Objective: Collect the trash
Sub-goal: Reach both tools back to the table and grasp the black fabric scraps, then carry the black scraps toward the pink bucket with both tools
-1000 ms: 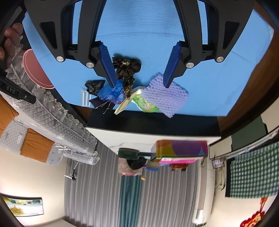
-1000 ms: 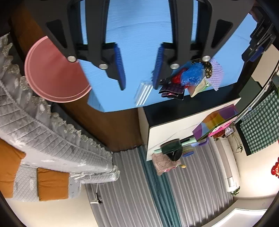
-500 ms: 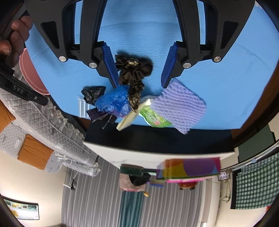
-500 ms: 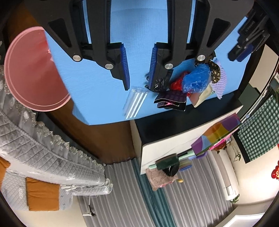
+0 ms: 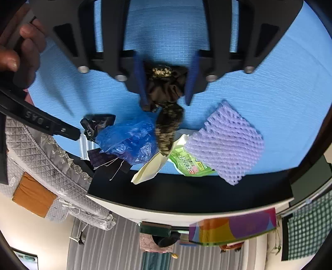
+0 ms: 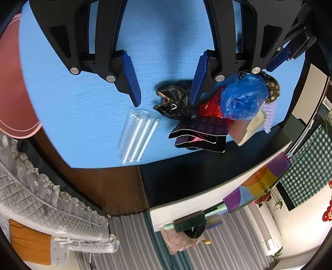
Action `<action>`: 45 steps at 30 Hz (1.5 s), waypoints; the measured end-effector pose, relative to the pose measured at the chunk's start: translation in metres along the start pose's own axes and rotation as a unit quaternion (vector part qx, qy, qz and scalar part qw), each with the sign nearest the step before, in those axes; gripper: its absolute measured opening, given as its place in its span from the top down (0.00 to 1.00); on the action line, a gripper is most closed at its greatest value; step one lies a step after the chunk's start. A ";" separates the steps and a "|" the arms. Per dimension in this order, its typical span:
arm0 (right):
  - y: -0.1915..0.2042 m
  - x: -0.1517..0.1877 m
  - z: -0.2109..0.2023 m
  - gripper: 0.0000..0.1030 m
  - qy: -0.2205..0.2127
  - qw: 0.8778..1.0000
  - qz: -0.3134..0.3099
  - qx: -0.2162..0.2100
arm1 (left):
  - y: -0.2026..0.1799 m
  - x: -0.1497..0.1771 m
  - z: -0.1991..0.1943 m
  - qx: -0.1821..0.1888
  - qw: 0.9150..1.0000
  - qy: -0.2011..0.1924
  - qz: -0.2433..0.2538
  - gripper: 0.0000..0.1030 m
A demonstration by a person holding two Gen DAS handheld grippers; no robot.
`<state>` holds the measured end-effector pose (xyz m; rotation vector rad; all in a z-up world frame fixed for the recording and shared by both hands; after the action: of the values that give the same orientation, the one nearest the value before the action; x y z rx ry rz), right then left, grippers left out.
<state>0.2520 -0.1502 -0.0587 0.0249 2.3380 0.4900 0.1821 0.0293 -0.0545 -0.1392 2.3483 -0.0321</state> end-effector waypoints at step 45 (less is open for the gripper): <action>0.005 0.017 -0.111 0.68 -0.048 0.997 -0.057 0.028 | -0.005 -0.006 -0.053 -0.013 0.998 -0.058 0.010 0.85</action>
<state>0.1646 -0.1806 0.0051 -0.0559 2.2453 0.3584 0.1497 0.0241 -0.0125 -0.1272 2.2342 0.0150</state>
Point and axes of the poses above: each gripper's, at about its wrist camera, not at the fingertips, and z roughly the way its jaws point, y to its left, x to its underside, the point moved 3 cm from there along z, roughly the way its jaws point, and after that the axes turned 4 degrees about -x, right-handed, at the moved point
